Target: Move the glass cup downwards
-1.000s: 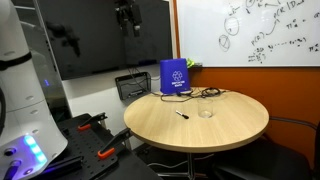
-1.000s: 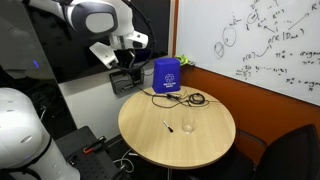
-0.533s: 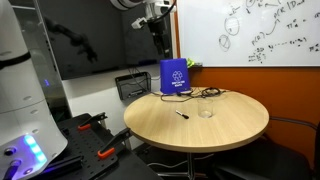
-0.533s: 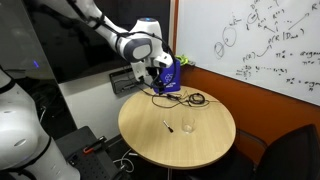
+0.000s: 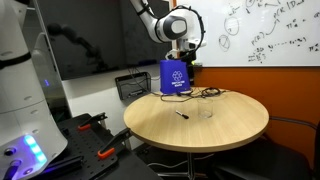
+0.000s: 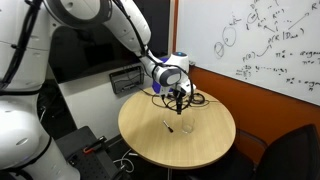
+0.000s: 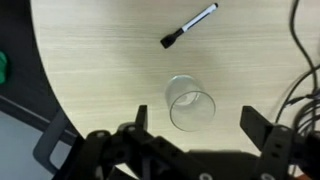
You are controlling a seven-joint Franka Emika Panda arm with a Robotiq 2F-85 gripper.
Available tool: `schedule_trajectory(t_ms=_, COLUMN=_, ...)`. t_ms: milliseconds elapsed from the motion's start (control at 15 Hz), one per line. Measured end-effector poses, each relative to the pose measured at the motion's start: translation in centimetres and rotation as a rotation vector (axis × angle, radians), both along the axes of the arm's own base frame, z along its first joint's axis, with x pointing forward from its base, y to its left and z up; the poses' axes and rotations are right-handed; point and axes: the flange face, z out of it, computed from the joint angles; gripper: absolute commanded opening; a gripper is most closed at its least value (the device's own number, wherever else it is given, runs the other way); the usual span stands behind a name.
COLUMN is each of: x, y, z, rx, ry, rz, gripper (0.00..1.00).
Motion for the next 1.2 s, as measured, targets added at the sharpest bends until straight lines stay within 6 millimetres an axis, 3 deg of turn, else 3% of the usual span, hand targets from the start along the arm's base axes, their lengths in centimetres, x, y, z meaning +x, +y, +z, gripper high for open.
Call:
schedule_trajectory(t_ms=333, x=2.8, y=-1.3, z=-4.3, rx=0.053, ry=0.041, rz=-0.253, gripper=1.0)
schedule_trajectory(t_ms=867, x=3.0, y=-4.1, z=-10.1, rx=0.154, ry=0.12, rz=-0.496, gripper=0.97)
schedule_trajectory(t_ms=933, x=3.2, y=-4.6, z=-10.4, rx=0.156, ry=0.117, rz=-0.508, gripper=0.92)
schedule_trajectory(t_ms=1000, x=3.5, y=-5.0, z=-10.6, rx=0.158, ry=0.113, rz=-0.516, gripper=0.73)
schedule_trajectory(t_ms=1067, x=3.7, y=-5.4, z=-10.8, rx=0.157, ry=0.109, rz=-0.521, gripper=0.69)
schedule_trajectory(t_ms=1200, x=4.2, y=-5.9, z=-11.2, rx=0.156, ry=0.102, rz=-0.525, gripper=0.53)
